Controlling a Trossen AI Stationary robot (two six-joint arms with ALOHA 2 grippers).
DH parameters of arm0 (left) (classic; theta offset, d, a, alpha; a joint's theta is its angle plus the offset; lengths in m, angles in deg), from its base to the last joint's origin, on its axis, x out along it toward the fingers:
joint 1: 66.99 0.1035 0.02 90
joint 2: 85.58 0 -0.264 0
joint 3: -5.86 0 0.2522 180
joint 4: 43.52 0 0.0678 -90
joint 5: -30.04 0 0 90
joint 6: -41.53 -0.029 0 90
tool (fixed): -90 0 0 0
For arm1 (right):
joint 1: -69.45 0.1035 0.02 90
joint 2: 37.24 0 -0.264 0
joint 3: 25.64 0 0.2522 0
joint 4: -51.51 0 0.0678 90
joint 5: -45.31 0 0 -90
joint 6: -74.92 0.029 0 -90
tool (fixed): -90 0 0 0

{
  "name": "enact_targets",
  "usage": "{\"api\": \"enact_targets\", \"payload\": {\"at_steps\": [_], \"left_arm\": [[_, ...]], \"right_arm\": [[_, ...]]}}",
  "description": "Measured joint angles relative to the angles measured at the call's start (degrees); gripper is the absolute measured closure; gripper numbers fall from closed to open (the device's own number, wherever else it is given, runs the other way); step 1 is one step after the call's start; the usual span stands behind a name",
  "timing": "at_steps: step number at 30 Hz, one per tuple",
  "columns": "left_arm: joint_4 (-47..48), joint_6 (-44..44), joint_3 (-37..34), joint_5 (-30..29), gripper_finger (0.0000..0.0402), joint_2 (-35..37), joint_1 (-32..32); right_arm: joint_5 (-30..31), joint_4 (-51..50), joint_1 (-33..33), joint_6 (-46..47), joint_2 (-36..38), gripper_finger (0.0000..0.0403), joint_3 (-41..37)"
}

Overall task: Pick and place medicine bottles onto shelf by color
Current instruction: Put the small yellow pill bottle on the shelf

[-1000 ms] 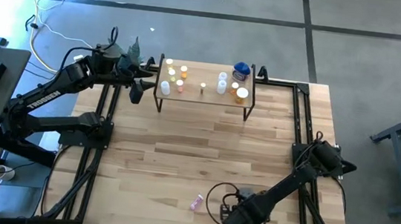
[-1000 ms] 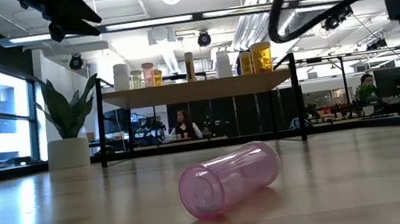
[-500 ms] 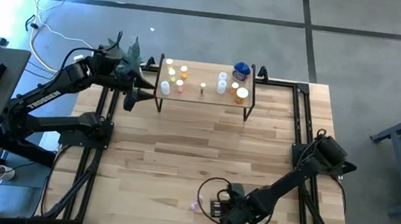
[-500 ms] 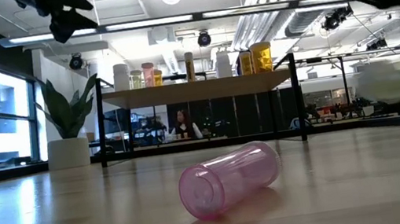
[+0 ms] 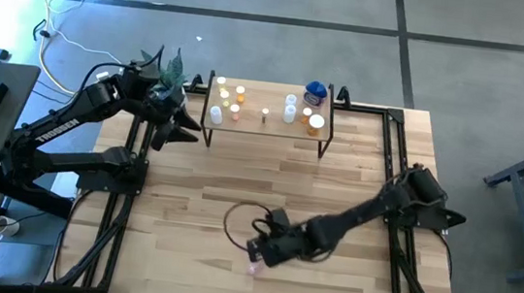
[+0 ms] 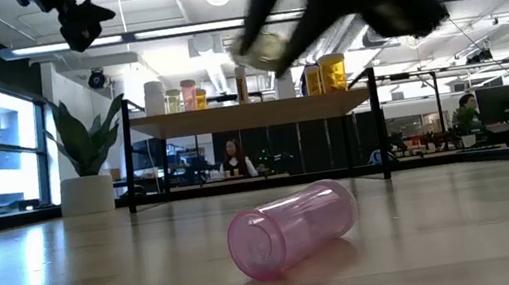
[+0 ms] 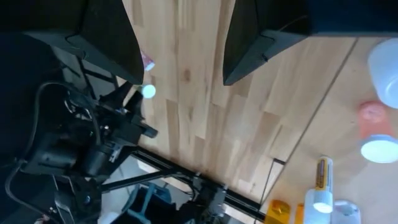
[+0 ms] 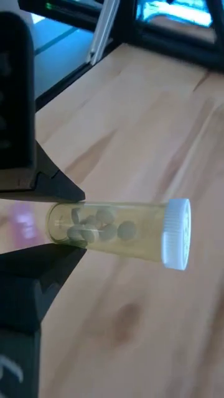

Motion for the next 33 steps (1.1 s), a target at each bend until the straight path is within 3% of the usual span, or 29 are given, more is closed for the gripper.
{"api": "enact_targets", "payload": {"at_steps": [7,17,33], "left_arm": [[-0.02,0.64,0.0,0.36,0.0192,-0.02,-1.18],[-0.11,2.1,0.0,0.25,0.0192,-2.73,-5.68],[-9.91,1.2,0.0,-0.94,0.0193,-10.47,-11.33]], "right_arm": [[-1.16,0.1,-6.11,-16.99,0.0,0.0331,5.02],[-8.82,0.04,-15.32,-39.42,0.0,0.0331,11.64],[-20.4,-2.63,-25.7,-57.8,-0.02,0.0331,18.84]]}}
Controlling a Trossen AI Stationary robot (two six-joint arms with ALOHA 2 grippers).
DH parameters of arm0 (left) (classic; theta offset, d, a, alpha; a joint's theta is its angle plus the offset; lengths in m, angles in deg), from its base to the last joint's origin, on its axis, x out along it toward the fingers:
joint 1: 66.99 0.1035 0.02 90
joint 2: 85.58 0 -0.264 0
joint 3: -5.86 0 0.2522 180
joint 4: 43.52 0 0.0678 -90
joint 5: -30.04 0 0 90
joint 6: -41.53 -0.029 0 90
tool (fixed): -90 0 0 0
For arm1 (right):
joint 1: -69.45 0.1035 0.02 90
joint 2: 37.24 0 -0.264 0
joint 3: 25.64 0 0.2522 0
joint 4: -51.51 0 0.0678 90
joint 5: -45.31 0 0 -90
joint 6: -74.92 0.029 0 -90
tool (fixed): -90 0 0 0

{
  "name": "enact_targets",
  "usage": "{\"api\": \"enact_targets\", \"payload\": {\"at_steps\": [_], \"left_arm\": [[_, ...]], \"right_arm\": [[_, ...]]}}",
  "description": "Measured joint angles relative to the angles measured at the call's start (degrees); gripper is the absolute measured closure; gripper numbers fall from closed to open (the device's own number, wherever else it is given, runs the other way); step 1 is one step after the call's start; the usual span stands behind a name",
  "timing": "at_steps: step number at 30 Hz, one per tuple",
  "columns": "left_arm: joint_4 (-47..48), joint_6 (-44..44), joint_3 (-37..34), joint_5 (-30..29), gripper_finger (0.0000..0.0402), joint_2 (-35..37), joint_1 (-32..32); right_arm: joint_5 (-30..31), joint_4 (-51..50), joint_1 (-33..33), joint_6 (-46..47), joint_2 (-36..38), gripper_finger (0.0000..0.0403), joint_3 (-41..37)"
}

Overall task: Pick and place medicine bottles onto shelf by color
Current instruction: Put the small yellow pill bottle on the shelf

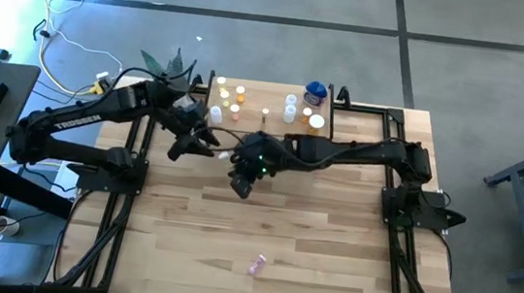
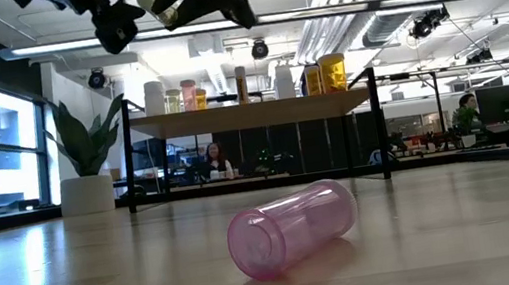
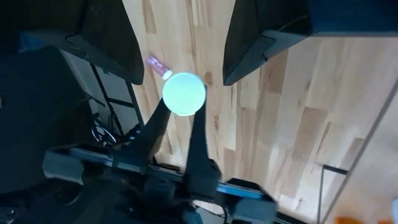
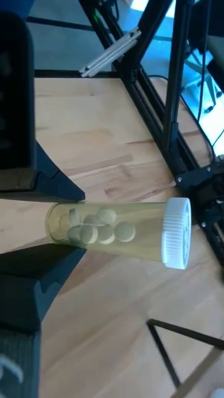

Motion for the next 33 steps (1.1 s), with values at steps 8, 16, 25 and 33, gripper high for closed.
{"api": "enact_targets", "payload": {"at_steps": [8,16,25,33], "left_arm": [[-4.05,0.95,0.0,-0.2,0.0193,-3.57,-1.1],[-4.39,0.9,0.0,-0.9,0.0193,-5.94,-1.1],[-6.92,1.53,0.0,-1.2,0.0193,-6.64,-1.1],[-6.93,0.72,0.0,-1.3,0.0249,-6.64,-1.1]], "right_arm": [[-3.66,-0.61,-2.84,-3.32,0.0,0.0331,0.7],[-4.86,-1.57,-4.1,-4.27,0.0,0.0331,0.7],[-5.28,-1.68,-4.16,-4.0,0.0,0.0331,0.7],[-5.42,-1.68,-4.13,-3.84,0.0,0.0331,0.7]]}}
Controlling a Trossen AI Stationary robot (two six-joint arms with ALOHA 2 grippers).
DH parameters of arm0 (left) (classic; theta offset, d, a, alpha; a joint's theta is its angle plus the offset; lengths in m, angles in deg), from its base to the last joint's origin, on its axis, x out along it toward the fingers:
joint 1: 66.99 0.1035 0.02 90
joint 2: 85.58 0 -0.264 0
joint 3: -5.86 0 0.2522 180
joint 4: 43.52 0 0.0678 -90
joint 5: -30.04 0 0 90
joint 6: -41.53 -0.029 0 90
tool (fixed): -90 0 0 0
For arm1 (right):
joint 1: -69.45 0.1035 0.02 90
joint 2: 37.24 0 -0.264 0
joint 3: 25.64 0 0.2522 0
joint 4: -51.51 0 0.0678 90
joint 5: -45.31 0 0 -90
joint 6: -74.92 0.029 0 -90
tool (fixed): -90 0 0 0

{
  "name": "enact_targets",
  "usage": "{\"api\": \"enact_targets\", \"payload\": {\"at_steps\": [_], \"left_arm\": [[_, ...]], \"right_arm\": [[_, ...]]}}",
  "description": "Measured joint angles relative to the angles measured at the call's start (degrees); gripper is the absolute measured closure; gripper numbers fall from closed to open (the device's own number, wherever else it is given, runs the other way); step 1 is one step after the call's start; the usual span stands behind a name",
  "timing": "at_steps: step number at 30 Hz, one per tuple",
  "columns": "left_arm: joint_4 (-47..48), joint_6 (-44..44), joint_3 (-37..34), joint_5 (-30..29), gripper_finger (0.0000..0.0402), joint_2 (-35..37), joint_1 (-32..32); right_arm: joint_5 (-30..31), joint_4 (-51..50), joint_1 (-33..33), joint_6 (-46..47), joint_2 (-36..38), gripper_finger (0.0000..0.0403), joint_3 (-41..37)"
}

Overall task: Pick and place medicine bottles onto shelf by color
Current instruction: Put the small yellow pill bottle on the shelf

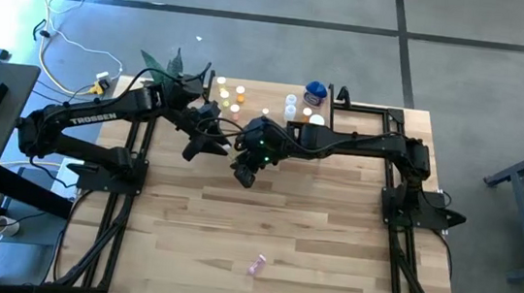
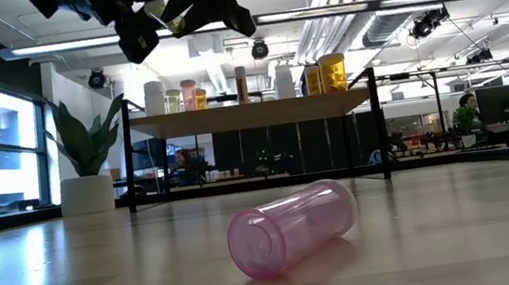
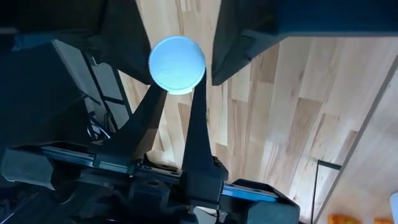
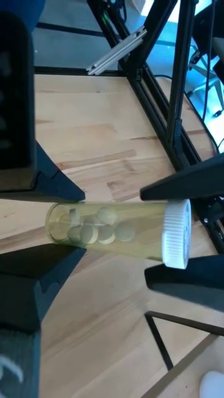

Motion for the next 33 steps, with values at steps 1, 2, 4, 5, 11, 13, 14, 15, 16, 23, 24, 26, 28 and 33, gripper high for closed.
{"api": "enact_targets", "payload": {"at_steps": [1,2,4,5,11,13,14,15,16,23,24,26,28,33], "left_arm": [[0.0,-0.24,0.0,0.03,0.0259,0.0,0.0],[0.0,-0.28,0.0,0.04,0.0269,0.0,0.0],[-0.01,-0.28,0.0,0.02,0.0285,0.02,0.0],[0.0,-0.28,0.0,0.04,0.0291,0.02,0.0],[0.0,-0.23,0.0,0.86,0.0291,0.02,0.0],[0.0,0.14,0.0,0.91,0.0286,0.02,0.0],[0.0,0.15,0.0,0.89,0.0285,0.02,0.0],[0.0,0.13,0.0,0.92,0.0285,0.02,0.0],[0.0,0.15,0.0,1.03,0.0285,0.02,0.0],[0.0,0.02,0.0,1.12,0.0289,0.04,0.0],[0.0,-0.23,0.0,0.71,0.0289,0.04,0.0],[0.03,-0.33,0.0,-0.52,0.0288,0.07,0.0],[0.03,-0.36,0.0,-2.41,0.0288,0.07,0.0],[0.91,-2.55,0.45,-6.94,0.0287,0.07,0.04]], "right_arm": [[-0.04,0.0,0.0,0.02,0.0,0.0331,0.0],[-0.13,-0.04,0.0,0.04,0.0,0.0331,0.0],[-0.43,-0.04,0.0,0.04,0.0,0.0331,0.0],[-0.42,-0.02,0.0,0.04,0.0,0.0331,0.0],[-0.43,0.02,0.0,0.06,0.0,0.0331,0.02],[-0.85,0.02,0.0,0.06,0.0,0.0331,0.02],[-0.94,0.02,0.0,0.06,0.0,0.0331,0.02],[-0.93,0.02,0.0,0.11,0.0,0.0331,0.02],[-0.93,0.02,0.0,0.4,0.0,0.033,0.02],[-0.84,-0.04,0.11,-0.02,0.0,0.0273,0.04],[-0.78,-0.11,0.11,-0.05,0.0,0.0262,0.04],[-0.65,-0.7,-0.13,0.14,0.0,0.0242,0.05],[-0.68,-2.48,-0.67,0.74,0.29,0.0226,0.17],[0.04,-6.05,-2.3,0.6,2.11,0.0214,0.24]]}}
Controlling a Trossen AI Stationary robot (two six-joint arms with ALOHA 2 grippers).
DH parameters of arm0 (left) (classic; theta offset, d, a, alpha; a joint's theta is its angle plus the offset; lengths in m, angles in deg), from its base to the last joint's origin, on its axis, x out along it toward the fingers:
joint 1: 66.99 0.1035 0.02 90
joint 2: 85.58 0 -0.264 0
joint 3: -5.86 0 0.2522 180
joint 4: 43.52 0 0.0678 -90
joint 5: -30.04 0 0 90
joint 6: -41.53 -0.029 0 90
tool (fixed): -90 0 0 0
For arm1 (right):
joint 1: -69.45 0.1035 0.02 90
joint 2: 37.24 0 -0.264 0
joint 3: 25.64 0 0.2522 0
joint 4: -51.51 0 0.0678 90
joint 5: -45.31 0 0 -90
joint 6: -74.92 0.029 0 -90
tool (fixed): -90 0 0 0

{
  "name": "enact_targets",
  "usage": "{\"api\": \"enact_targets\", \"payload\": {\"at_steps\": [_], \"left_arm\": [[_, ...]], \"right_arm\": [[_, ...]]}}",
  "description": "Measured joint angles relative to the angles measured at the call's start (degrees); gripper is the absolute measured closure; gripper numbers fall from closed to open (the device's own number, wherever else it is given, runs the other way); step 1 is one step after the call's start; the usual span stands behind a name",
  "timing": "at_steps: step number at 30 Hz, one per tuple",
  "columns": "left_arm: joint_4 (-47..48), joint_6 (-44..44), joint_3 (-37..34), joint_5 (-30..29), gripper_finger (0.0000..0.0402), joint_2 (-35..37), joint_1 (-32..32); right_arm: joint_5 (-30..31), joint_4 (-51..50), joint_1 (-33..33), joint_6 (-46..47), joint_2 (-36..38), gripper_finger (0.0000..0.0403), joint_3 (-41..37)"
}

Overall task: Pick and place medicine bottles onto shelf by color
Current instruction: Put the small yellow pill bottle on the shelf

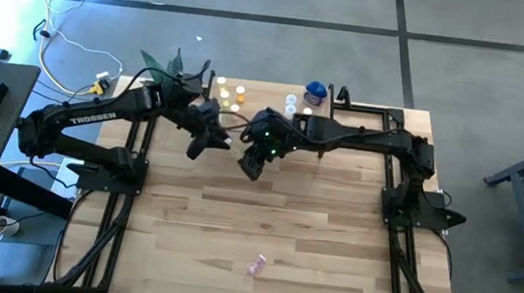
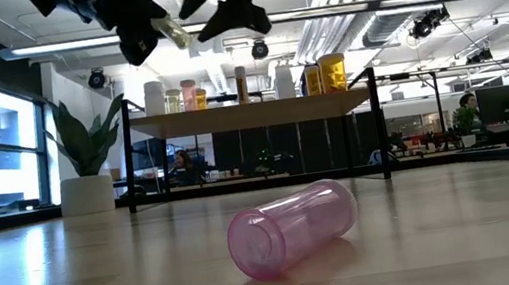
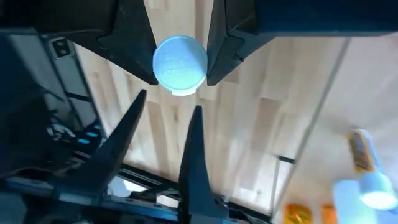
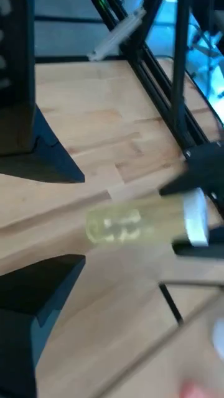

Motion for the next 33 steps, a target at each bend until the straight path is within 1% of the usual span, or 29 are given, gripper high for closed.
{"api": "enact_targets", "payload": {"at_steps": [4,8,13,16,18,24,29,33], "left_arm": [[2.32,-1.85,2.45,-4.72,0.0287,0.0,0.0],[5.2,-4.52,5.56,-10.96,0.0287,0.0,0.16],[7.51,-8.67,8.96,-21.52,0.0287,0.0,0.66],[7.57,-10.32,10.85,-25.57,0.0287,0.0,2.07],[7.47,-11.43,12.37,-26.61,0.0287,-0.25,3.25],[7.28,-11.93,17.93,-26.74,0.0287,-3.09,6.95],[7.53,-11.92,22.51,-26.74,0.0287,-7.21,9.16],[11.5,-11.92,26.85,-26.72,0.0287,-11.5,9.9]], "right_arm": [[0.78,-0.96,-1.1,-1.0,1.0,0.0214,0.02],[0.97,-1.44,-1.96,-2.62,2.2,0.0213,0.02],[4.51,-2.09,-3.48,-5.4,3.55,0.0213,0.02],[6.89,-1.84,-4.94,-6.54,4.79,0.0213,0.02],[8.25,-1.88,-6.1,-6.53,5.49,0.0213,0.02],[8.47,-2.65,-9.17,-6.76,7.51,0.0213,0.02],[8.49,-3.11,-11.12,-8.14,8.44,0.0213,0.02],[8.21,-4.53,-12.7,-10.07,8.52,0.0213,0.02]]}}
